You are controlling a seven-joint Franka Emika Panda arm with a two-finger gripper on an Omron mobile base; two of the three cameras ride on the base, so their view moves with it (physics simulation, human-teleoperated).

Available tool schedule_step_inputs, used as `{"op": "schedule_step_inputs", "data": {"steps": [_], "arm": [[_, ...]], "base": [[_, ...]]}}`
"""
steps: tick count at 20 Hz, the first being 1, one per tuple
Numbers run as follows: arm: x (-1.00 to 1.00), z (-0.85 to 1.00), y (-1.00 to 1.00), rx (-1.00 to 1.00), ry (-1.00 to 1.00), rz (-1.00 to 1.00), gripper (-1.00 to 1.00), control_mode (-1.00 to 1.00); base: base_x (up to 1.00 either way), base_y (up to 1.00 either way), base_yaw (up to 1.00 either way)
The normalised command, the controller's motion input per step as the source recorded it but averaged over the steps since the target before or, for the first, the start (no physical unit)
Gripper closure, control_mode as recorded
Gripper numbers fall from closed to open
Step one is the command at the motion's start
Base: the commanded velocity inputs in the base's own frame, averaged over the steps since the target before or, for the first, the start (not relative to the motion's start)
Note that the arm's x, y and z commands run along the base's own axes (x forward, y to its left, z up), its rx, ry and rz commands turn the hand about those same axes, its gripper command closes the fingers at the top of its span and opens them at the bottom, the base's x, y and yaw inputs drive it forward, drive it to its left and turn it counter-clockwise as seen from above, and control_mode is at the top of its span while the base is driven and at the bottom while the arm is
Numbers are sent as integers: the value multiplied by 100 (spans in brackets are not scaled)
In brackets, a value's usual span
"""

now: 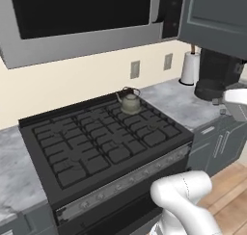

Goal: Pick the kettle from the cabinet and place it on a stove burner. Then pick the pot from the counter and place it on another stove burner. Finally, turn both burners on.

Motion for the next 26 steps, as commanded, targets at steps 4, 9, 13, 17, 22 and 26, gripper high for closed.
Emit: {"op": "schedule_step_inputs", "data": {"steps": [4, 9, 13, 17, 22, 26], "arm": [[0, 0, 0, 0, 0, 0, -100, 100], [0, 0, 0, 0, 0, 0, -100, 100], [0, 0, 0, 0, 0, 0, -100, 100], [0, 0, 0, 0, 0, 0, -100, 100], [0, 0, 0, 0, 0, 0, -100, 100], [0, 0, 0, 0, 0, 0, -100, 100]], "base": [[0, -58, -1], [0, -64, -1], [0, -63, 0], [0, -56, 0], [0, -46, 7], [0, -46, 13]]}}
